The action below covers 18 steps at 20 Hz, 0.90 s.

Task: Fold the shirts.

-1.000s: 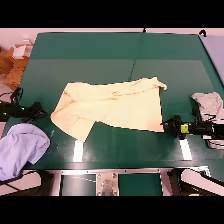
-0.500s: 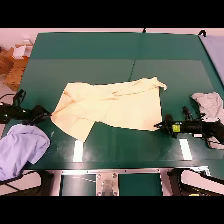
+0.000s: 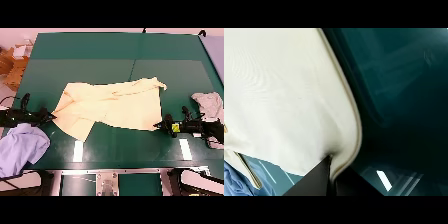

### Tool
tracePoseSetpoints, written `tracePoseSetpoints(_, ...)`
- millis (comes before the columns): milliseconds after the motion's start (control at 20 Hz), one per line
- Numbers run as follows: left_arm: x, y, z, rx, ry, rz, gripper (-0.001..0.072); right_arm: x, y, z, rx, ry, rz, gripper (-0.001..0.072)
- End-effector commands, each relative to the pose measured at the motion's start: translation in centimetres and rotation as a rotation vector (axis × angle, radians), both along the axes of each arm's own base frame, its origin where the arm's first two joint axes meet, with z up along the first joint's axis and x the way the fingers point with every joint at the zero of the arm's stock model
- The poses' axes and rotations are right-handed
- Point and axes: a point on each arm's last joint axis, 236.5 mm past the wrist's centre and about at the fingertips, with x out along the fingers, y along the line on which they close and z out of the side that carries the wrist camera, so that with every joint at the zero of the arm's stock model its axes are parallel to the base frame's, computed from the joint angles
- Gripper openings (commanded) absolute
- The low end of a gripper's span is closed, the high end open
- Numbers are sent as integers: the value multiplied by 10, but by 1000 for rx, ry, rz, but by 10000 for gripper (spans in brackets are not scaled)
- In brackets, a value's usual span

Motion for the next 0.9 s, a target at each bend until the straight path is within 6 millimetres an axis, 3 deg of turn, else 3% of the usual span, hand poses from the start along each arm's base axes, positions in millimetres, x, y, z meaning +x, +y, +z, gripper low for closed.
tracePoseSetpoints(0, 9, -5, -1, -36, -34, 14, 25, 3, -3, -2, -15, -6, -9, 19)
tracePoseSetpoints(200, 16, -11, 23, -84, -61, -45, 23, 12, -1, 10, 7, -44, 10, 18)
tracePoseSetpoints(250, 22, -17, 42, -125, -85, -65, 23, 22, 1, 25, 28, -87, 23, 18)
tracePoseSetpoints(350, 43, -27, 100, -201, -208, -88, 23, 52, 0, 75, 48, -226, 41, 18)
tracePoseSetpoints(400, 58, -31, 140, -243, -309, -83, 23, 70, -1, 111, 51, -322, 53, 18)
tracePoseSetpoints(500, 82, -41, 251, -328, -590, -72, 23, 101, -5, 205, 30, -552, 81, 18)
tracePoseSetpoints(600, 79, -52, 374, -394, -904, -91, 23, 118, -10, 316, -50, -823, 97, 18)
tracePoseSetpoints(750, 24, -76, 532, -407, -1324, -165, 24, 101, -6, 482, -215, -1235, 100, 18)
tracePoseSetpoints(850, -25, -94, 609, -351, -1538, -196, 24, 68, -1, 576, -379, -1479, 75, 18)
